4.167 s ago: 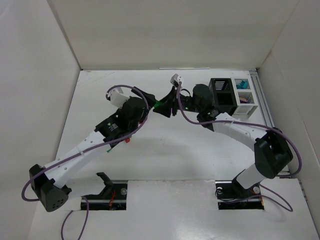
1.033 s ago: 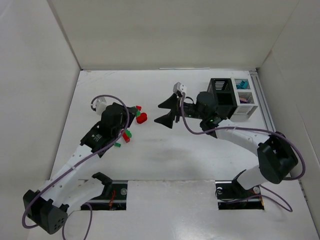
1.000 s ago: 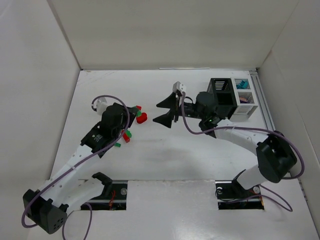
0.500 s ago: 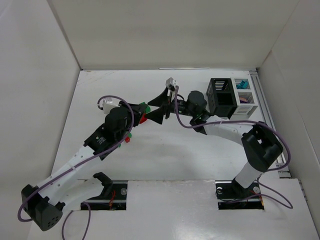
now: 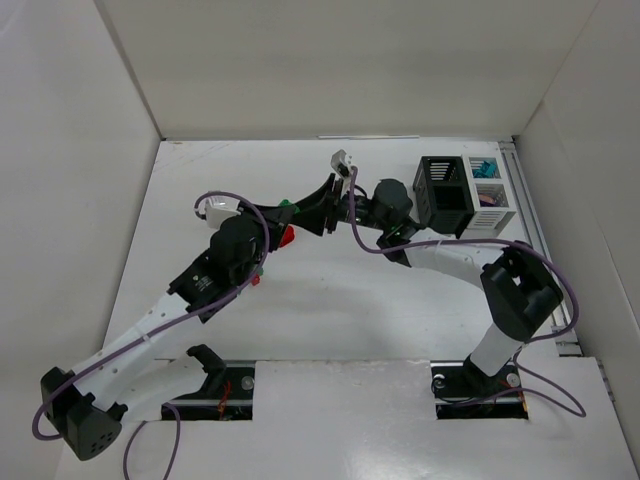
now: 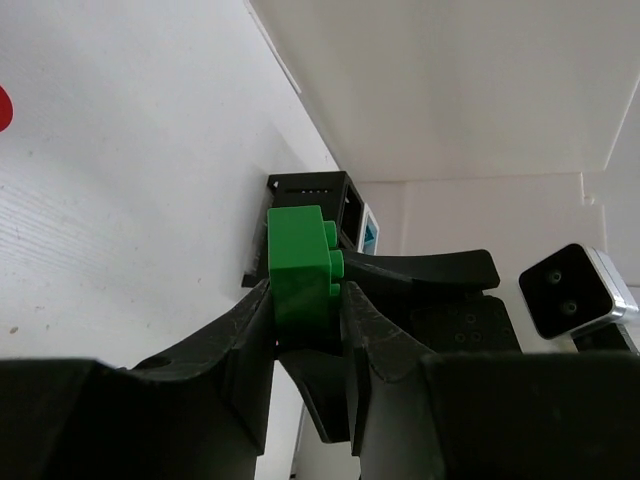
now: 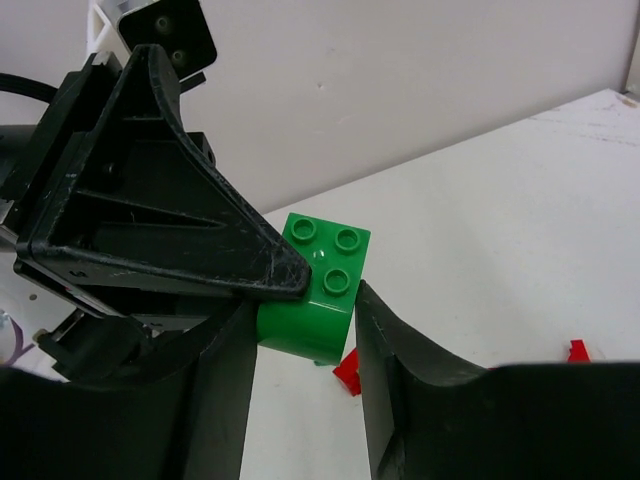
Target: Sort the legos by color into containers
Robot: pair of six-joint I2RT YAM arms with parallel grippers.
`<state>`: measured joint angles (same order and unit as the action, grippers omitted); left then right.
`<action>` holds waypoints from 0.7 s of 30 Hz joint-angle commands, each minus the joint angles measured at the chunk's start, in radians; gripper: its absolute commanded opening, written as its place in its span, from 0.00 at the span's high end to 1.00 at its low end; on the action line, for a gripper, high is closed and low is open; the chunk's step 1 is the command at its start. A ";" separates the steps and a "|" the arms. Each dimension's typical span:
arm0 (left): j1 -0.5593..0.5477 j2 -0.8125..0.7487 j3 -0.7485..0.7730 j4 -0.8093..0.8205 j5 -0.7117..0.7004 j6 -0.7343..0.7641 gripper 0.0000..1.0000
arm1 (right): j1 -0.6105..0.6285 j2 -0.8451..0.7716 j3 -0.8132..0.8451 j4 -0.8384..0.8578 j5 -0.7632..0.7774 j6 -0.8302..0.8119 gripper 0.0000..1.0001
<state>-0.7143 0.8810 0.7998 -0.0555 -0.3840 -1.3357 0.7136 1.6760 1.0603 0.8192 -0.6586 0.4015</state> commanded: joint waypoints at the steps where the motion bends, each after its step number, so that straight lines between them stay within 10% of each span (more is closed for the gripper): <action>1: -0.019 -0.024 0.009 0.072 0.020 0.018 0.86 | 0.009 0.007 0.044 0.054 0.001 -0.013 0.82; 6: -0.028 -0.014 0.018 0.072 0.039 0.040 0.69 | 0.009 0.007 0.044 0.054 -0.009 -0.013 1.00; 12: -0.028 -0.005 0.053 -0.053 0.013 0.063 0.16 | -0.037 0.007 0.026 0.073 -0.032 0.005 1.00; 21: -0.016 0.016 0.173 -0.400 -0.168 0.104 0.00 | -0.337 -0.039 -0.013 -0.186 -0.069 -0.140 1.00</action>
<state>-0.7380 0.8883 0.9058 -0.3008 -0.4515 -1.2613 0.4999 1.6775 1.0462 0.7662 -0.7212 0.3531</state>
